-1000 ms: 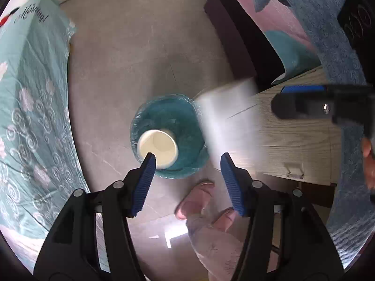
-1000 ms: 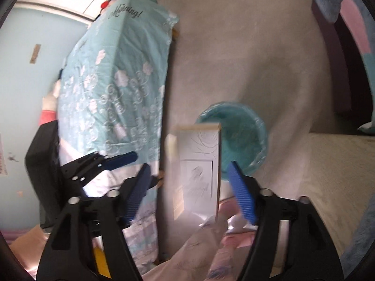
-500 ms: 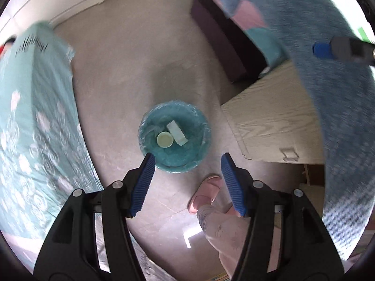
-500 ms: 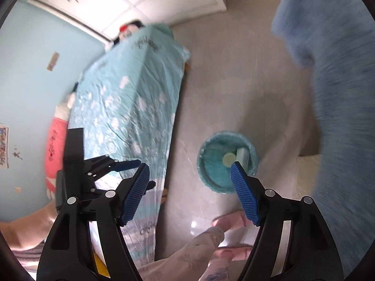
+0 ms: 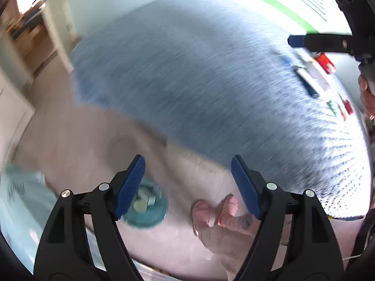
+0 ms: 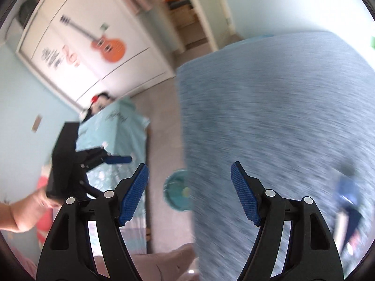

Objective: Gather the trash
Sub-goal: 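Bring both tools back over the bed toward the blue bag and marker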

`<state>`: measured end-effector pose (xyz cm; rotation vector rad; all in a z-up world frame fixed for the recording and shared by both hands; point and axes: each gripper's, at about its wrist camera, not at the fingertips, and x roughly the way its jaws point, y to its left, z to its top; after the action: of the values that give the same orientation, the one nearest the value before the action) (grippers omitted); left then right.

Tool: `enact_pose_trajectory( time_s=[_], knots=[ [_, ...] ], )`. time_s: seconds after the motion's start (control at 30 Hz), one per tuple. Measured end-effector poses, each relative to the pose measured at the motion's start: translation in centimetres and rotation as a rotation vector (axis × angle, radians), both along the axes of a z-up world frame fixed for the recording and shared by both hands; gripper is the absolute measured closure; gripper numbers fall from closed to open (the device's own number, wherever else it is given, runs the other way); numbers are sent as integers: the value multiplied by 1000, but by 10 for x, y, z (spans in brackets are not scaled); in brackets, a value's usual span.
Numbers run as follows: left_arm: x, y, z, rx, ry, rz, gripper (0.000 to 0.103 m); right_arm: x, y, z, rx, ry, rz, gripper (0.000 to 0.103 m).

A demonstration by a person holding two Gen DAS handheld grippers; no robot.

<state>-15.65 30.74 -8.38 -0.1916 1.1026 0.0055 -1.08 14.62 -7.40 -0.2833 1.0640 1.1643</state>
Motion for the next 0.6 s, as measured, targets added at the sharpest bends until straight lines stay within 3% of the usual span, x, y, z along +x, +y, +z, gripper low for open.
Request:
enact_pose_trajectory(
  time_s=[0.33, 0.6],
  knots=[
    [100, -103, 36, 77, -61, -378, 24, 32, -147, 7, -18, -72, -227, 29],
    [155, -158, 37, 123, -48, -575, 23, 28, -195, -11, -57, -81, -294, 30]
  ],
)
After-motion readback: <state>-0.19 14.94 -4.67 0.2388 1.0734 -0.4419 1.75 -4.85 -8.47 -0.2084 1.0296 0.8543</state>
